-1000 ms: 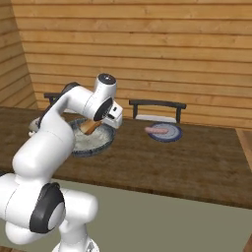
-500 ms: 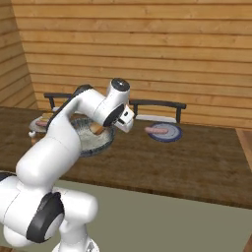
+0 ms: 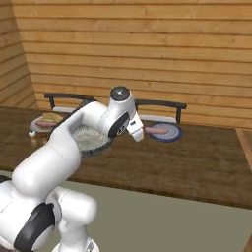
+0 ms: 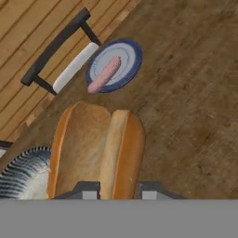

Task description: Place one bun and one sausage from the bowl on each plate.

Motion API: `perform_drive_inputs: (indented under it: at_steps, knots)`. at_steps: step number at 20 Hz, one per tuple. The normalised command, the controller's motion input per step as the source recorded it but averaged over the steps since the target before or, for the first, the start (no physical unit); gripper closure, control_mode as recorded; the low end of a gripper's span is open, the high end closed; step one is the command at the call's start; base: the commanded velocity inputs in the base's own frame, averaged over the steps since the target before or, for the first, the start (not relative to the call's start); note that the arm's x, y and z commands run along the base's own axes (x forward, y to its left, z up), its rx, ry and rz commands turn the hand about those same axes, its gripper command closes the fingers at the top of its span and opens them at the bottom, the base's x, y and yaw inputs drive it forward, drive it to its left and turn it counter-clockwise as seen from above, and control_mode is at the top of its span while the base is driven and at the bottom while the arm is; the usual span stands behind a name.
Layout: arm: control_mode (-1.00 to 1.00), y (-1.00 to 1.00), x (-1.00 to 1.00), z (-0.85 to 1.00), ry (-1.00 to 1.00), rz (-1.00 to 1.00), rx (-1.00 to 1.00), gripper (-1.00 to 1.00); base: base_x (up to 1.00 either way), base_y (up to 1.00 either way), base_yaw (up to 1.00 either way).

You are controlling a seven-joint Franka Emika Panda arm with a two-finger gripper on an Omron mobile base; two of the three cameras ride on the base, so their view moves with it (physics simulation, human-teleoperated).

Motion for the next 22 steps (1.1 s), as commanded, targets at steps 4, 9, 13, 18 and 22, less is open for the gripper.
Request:
perform_drive_inputs:
  at_steps: [4, 9, 13, 18, 22]
  knots:
    - [-1.00, -0.36, -0.10, 0.00, -0.10, -0.30, 0.00, 1.00, 0.00, 0.00, 0.00]
    - [-1.00, -0.55, 0.39, 0.00, 0.00, -0.31, 0.01, 1.00, 0.00, 0.00, 0.00]
    - [-1.00, -0.59, 0.68, 0.00, 0.08, -0.27, 0.07, 1.00, 0.00, 0.00, 0.00]
    - [-1.00, -0.34, 0.75, 0.00, 0.11, -0.10, 0.08, 1.00, 0.00, 0.00, 0.00]
    - [-1.00, -0.05, 0.48, 0.00, 0.07, -0.01, 0.07, 1.00, 0.00, 0.00, 0.00]
